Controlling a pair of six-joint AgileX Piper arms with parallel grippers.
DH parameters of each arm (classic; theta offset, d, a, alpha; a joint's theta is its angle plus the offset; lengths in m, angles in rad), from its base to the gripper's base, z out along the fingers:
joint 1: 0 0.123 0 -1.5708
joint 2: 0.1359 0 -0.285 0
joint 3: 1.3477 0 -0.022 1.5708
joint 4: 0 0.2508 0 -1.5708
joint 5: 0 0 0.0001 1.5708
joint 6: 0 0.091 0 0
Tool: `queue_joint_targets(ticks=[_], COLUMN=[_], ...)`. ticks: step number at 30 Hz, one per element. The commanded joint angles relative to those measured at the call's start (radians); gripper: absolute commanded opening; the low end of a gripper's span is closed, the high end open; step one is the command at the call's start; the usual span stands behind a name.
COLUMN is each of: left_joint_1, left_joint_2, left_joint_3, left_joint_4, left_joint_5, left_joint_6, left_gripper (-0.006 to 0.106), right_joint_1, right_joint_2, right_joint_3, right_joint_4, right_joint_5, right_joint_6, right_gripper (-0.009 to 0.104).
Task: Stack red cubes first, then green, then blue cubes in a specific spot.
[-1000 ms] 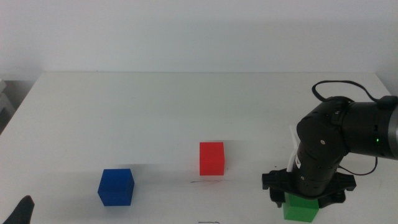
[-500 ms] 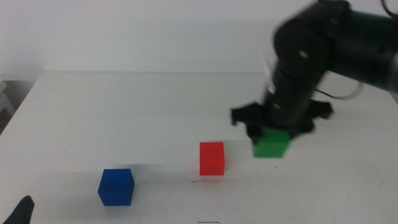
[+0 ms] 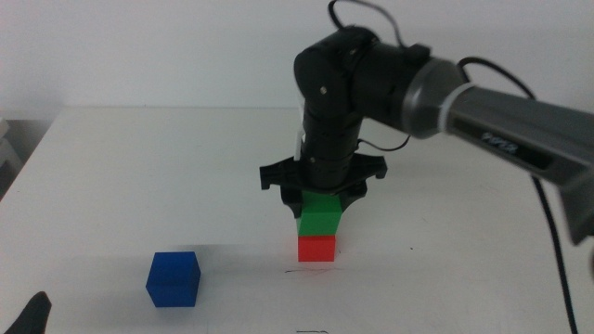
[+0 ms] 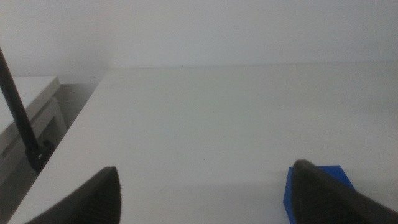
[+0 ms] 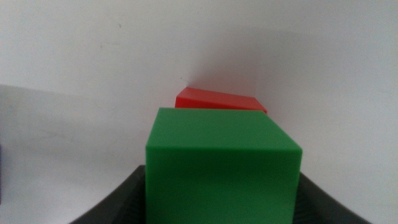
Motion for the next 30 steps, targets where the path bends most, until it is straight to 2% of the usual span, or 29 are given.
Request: queue_joint_targets(ticks=[1,13,19,30], left_joint_1=[0.002,0.002,0.002,0.002], left_joint_2=[-0.025,-0.025,-0.025,-0.025], left_joint_3=[-0.001,-0.001,-0.001,-0.001], left_joint_4=[-0.012,-0.012,-0.012,-0.012], left_joint_5=[-0.083,-0.083,-0.083,-0.083], left_joint_6=[-0.006,-0.006,-0.006,-0.006], left_gripper=[0.093,0.093,0.093,0.093], right_joint_1=[0.001,0.000,0.001,0.004], right_joint_2=[-0.038,-0.029,-0.062,-0.063], right_joint_3=[-0.051,-0.072,-0.062,-0.012], right_joint_4=[-0.010,-0.023,-0.069,-0.067], right_joint_5=[0.069,0.070,0.071,0.071], right_joint_6=[-0.010,0.027,0.046,0.066], right_gripper=[-0.001,-0.001,-0.001,-0.001])
